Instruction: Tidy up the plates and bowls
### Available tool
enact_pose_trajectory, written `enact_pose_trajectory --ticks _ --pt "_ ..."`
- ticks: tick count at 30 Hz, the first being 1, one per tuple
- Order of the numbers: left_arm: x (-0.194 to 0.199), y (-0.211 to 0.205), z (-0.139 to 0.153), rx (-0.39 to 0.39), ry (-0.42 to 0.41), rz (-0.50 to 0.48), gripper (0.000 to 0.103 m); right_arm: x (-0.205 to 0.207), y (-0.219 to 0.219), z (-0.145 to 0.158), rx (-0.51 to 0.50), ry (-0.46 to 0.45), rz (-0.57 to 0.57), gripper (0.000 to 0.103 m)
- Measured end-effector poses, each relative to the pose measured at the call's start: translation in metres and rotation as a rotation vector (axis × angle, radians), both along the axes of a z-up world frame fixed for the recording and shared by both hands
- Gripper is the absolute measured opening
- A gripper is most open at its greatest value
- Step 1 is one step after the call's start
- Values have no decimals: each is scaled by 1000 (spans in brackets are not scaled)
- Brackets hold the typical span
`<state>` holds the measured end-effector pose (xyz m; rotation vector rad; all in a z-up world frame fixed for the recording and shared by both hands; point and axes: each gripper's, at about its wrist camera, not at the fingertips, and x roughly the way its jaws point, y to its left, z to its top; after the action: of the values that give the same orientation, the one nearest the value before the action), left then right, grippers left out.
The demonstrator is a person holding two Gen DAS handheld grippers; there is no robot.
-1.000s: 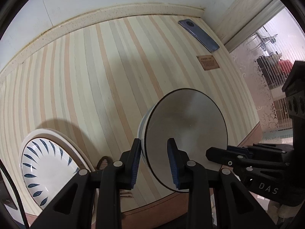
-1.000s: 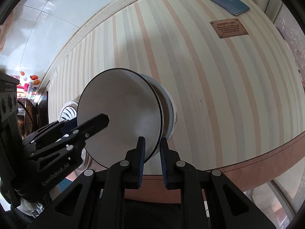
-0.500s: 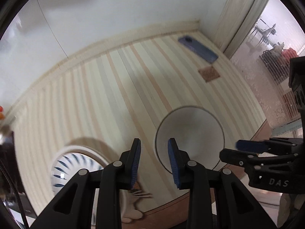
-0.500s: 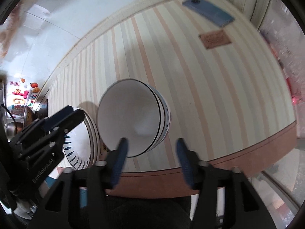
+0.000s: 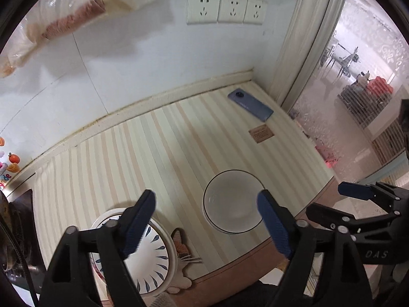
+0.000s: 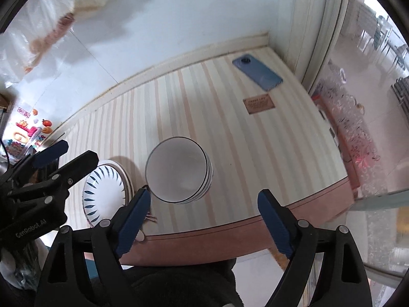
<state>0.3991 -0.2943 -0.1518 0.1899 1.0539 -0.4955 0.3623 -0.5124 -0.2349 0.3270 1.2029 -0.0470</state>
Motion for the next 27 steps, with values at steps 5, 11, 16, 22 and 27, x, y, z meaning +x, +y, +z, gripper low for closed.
enact_pose_trajectory --ticks 5,11,16,22,27 --pt "-9 7 20 -37 -27 8 94 -20 5 35 -23 -60 13 91" --pt "-15 12 39 -67 -38 16 94 -32 5 64 -5 -120 4 93" --pt "-13 13 40 -97 -15 21 94 -32 -3 64 13 -137 -8 94" --pt "1 9 15 -127 65 31 94 -12 -22 21 100 -108 -25 94" --pt "27 2 -31 -167 193 72 94 11 -38 -43 247 -12 -46 94"
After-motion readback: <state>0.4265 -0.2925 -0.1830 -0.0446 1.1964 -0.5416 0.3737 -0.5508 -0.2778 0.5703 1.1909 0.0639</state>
